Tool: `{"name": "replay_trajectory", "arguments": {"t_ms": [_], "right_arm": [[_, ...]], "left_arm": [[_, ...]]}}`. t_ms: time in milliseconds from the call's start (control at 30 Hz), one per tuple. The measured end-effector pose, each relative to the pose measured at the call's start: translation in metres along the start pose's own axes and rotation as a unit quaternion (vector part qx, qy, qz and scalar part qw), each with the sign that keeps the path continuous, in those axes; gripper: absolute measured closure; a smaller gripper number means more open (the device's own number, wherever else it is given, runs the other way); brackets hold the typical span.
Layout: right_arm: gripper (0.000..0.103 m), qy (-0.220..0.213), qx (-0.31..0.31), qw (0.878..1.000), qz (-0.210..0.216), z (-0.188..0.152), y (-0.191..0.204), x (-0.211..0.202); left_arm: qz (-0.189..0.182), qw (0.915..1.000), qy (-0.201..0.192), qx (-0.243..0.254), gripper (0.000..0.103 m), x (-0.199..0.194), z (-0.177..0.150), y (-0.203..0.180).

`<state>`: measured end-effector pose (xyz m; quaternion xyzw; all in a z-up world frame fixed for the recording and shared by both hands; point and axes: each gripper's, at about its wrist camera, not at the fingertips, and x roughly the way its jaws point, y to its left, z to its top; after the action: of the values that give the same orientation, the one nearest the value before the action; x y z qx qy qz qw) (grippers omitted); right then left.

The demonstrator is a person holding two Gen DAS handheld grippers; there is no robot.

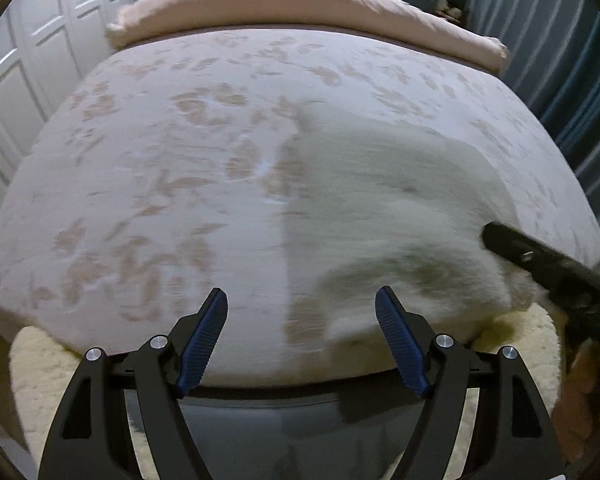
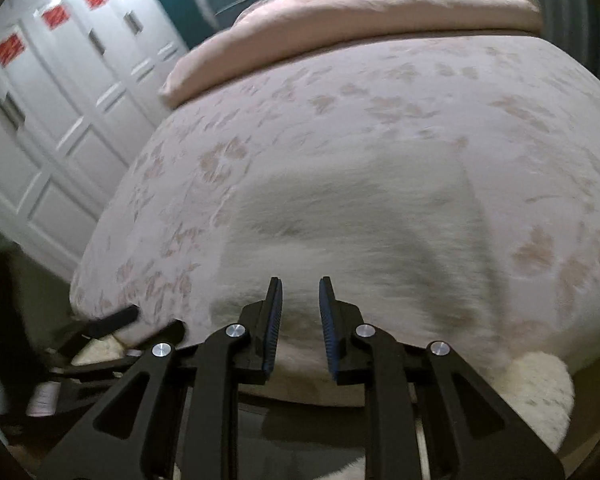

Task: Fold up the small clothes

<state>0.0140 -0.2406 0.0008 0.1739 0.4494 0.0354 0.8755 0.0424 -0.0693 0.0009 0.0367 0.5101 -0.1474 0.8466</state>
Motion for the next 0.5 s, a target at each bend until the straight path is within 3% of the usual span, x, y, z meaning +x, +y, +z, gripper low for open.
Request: {"name": "replay_trajectory", "arguments": {"t_ms": [100,300,433,500], "right_arm": [[0.086,0.101,-0.012,0.995,-0.018,-0.023,-0.002,0.067],[0.084,0.034,0.022,0.999,0.011,-0.009,-0.002,0.018],[0.087,0.096,-0.007,0.995,-0.026,-0.02,-0.005,0.067],[0.087,0.086,-0.004,0.996,-0.021,-0.017,-0.003,0.06]], "left_arm": [[0.009,0.9998,0.003,-0.017,0.029,0.001,-0.003,0.016],[-0.006,0.9995,0.003,-0.031,0.028,0.001,-0.005,0.019],[-0.018,0.9995,0.006,-0.025,0.028,0.007,-0.001,0.005],[-0.021,0.9996,-0.001,-0.018,0.028,0.005,0.003,-0.003]]}}
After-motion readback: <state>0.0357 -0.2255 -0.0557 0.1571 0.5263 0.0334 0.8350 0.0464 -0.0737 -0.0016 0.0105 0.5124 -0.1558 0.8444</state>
